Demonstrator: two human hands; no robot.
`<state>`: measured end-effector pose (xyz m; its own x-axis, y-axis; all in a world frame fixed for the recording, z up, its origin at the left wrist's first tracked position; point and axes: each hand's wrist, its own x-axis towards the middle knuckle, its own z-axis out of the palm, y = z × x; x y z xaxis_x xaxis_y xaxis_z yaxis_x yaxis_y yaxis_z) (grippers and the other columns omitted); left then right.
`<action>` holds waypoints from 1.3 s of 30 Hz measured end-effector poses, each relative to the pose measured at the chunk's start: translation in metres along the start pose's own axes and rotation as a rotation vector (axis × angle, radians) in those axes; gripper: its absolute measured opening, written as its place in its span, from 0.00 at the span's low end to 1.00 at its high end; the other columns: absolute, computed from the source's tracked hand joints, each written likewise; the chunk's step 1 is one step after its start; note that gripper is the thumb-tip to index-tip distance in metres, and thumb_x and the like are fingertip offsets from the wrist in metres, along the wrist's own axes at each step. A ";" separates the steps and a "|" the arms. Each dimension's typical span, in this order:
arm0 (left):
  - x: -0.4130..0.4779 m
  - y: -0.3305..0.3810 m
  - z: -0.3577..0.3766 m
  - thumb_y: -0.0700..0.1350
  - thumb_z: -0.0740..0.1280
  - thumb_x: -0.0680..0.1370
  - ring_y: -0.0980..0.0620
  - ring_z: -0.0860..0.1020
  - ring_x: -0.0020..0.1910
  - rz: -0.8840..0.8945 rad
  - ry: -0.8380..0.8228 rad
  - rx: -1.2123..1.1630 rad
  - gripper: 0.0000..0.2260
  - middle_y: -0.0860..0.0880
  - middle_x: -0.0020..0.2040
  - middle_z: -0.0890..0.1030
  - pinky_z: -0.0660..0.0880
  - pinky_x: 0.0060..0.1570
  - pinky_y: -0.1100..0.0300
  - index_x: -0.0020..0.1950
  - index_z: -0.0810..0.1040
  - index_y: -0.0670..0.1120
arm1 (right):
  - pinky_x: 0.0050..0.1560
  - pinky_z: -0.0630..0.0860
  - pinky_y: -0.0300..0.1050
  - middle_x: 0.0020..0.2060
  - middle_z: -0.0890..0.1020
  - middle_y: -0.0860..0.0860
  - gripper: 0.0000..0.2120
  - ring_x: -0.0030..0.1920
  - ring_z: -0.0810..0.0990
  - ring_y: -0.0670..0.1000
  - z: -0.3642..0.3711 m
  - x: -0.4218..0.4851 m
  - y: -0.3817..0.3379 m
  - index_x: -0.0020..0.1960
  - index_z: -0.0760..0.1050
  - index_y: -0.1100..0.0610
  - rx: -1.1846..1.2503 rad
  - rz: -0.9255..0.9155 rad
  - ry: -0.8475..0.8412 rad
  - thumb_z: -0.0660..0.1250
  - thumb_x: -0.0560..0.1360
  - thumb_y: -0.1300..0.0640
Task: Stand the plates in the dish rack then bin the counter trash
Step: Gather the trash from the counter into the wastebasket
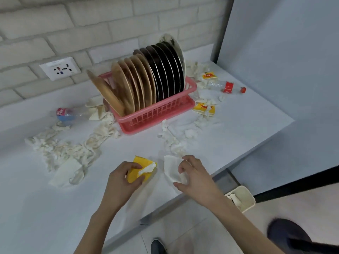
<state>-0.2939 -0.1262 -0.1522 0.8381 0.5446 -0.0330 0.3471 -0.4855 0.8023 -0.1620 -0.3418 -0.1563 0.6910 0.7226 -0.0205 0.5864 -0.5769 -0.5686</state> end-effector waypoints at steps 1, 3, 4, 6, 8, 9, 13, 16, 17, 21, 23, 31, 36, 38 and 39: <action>-0.004 0.010 0.013 0.42 0.77 0.70 0.62 0.76 0.46 0.013 -0.024 0.000 0.12 0.61 0.48 0.79 0.72 0.40 0.66 0.48 0.80 0.57 | 0.56 0.70 0.40 0.65 0.66 0.47 0.17 0.63 0.68 0.51 -0.008 -0.010 0.010 0.53 0.71 0.54 0.008 0.019 0.005 0.73 0.71 0.48; -0.011 0.027 0.041 0.43 0.77 0.71 0.63 0.75 0.46 0.038 -0.069 0.006 0.11 0.60 0.46 0.79 0.70 0.40 0.68 0.47 0.80 0.56 | 0.54 0.70 0.38 0.65 0.66 0.47 0.16 0.64 0.68 0.49 -0.021 -0.029 0.030 0.54 0.72 0.54 0.031 0.046 0.023 0.72 0.71 0.49; -0.013 0.035 0.054 0.43 0.77 0.71 0.63 0.75 0.47 0.046 -0.091 0.006 0.11 0.60 0.47 0.79 0.69 0.40 0.68 0.47 0.80 0.56 | 0.54 0.70 0.37 0.65 0.66 0.47 0.16 0.64 0.67 0.49 -0.027 -0.038 0.041 0.54 0.71 0.54 0.043 0.057 0.030 0.72 0.72 0.49; -0.018 0.050 0.082 0.48 0.76 0.70 0.63 0.75 0.48 0.061 -0.129 0.003 0.10 0.60 0.46 0.79 0.69 0.42 0.67 0.47 0.80 0.57 | 0.54 0.70 0.38 0.64 0.66 0.46 0.16 0.64 0.66 0.47 -0.038 -0.057 0.063 0.53 0.71 0.53 0.084 0.089 0.039 0.73 0.72 0.48; -0.023 0.064 0.107 0.56 0.71 0.66 0.62 0.75 0.48 0.080 -0.158 -0.001 0.10 0.60 0.46 0.79 0.69 0.43 0.68 0.46 0.79 0.59 | 0.54 0.71 0.40 0.64 0.67 0.45 0.16 0.64 0.67 0.48 -0.047 -0.073 0.085 0.52 0.70 0.52 0.131 0.119 0.043 0.73 0.71 0.49; -0.026 0.070 0.119 0.59 0.68 0.65 0.62 0.75 0.48 0.087 -0.171 -0.003 0.11 0.60 0.46 0.79 0.69 0.43 0.69 0.45 0.78 0.60 | 0.54 0.71 0.41 0.63 0.68 0.45 0.16 0.62 0.68 0.48 -0.051 -0.081 0.096 0.52 0.69 0.50 0.144 0.132 0.047 0.74 0.71 0.49; -0.037 0.090 0.162 0.58 0.69 0.65 0.64 0.75 0.47 0.100 -0.217 0.027 0.09 0.61 0.45 0.77 0.67 0.42 0.72 0.43 0.75 0.65 | 0.49 0.66 0.33 0.59 0.69 0.43 0.16 0.58 0.70 0.47 -0.063 -0.111 0.129 0.50 0.67 0.47 0.213 0.176 0.049 0.73 0.71 0.48; -0.046 0.104 0.187 0.53 0.71 0.67 0.62 0.75 0.46 0.093 -0.262 0.060 0.09 0.59 0.44 0.77 0.66 0.40 0.71 0.43 0.75 0.63 | 0.47 0.65 0.30 0.59 0.69 0.43 0.16 0.56 0.70 0.44 -0.067 -0.132 0.148 0.51 0.68 0.48 0.242 0.225 0.055 0.73 0.72 0.47; -0.049 0.108 0.194 0.52 0.72 0.68 0.62 0.75 0.45 0.088 -0.279 0.068 0.09 0.58 0.44 0.77 0.65 0.39 0.71 0.44 0.76 0.62 | 0.46 0.65 0.28 0.58 0.70 0.43 0.16 0.55 0.70 0.42 -0.067 -0.139 0.154 0.52 0.69 0.48 0.256 0.250 0.060 0.73 0.72 0.47; -0.056 0.120 0.216 0.46 0.76 0.71 0.61 0.74 0.43 0.070 -0.335 0.108 0.10 0.59 0.44 0.78 0.64 0.37 0.68 0.45 0.78 0.59 | 0.45 0.69 0.29 0.56 0.71 0.41 0.16 0.54 0.70 0.37 -0.067 -0.163 0.173 0.52 0.69 0.47 0.313 0.333 0.079 0.73 0.72 0.46; -0.056 0.120 0.226 0.46 0.76 0.71 0.60 0.74 0.45 0.074 -0.373 0.103 0.10 0.58 0.47 0.78 0.65 0.38 0.68 0.45 0.78 0.59 | 0.45 0.71 0.33 0.55 0.71 0.41 0.16 0.55 0.70 0.36 -0.066 -0.174 0.181 0.52 0.69 0.46 0.354 0.388 0.107 0.73 0.71 0.45; -0.035 0.117 0.271 0.52 0.71 0.65 0.59 0.77 0.47 0.165 -0.563 0.081 0.08 0.58 0.47 0.78 0.71 0.40 0.66 0.43 0.81 0.54 | 0.50 0.75 0.42 0.53 0.75 0.41 0.17 0.53 0.75 0.43 -0.052 -0.212 0.206 0.52 0.70 0.45 0.466 0.665 0.211 0.72 0.68 0.43; -0.010 0.103 0.307 0.54 0.73 0.65 0.60 0.76 0.53 0.182 -0.729 0.079 0.08 0.58 0.55 0.76 0.72 0.47 0.65 0.43 0.81 0.56 | 0.48 0.73 0.36 0.54 0.78 0.44 0.18 0.54 0.76 0.42 -0.031 -0.226 0.219 0.52 0.71 0.45 0.602 0.874 0.261 0.74 0.67 0.44; 0.000 0.094 0.323 0.47 0.76 0.69 0.59 0.77 0.54 0.202 -0.787 0.120 0.07 0.56 0.56 0.76 0.70 0.47 0.67 0.44 0.82 0.54 | 0.49 0.75 0.40 0.52 0.79 0.46 0.18 0.53 0.77 0.43 -0.020 -0.229 0.225 0.51 0.72 0.45 0.639 0.945 0.277 0.73 0.65 0.42; 0.004 0.088 0.333 0.44 0.77 0.70 0.57 0.77 0.53 0.214 -0.809 0.144 0.07 0.55 0.56 0.76 0.70 0.47 0.68 0.44 0.82 0.53 | 0.49 0.76 0.42 0.52 0.79 0.46 0.18 0.53 0.77 0.44 -0.013 -0.231 0.228 0.50 0.72 0.46 0.653 0.976 0.282 0.73 0.65 0.42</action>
<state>-0.1196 -0.3940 -0.2797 0.9157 -0.1992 -0.3491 0.1510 -0.6343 0.7582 -0.1822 -0.6453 -0.2702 0.8398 -0.0654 -0.5390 -0.5015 -0.4738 -0.7239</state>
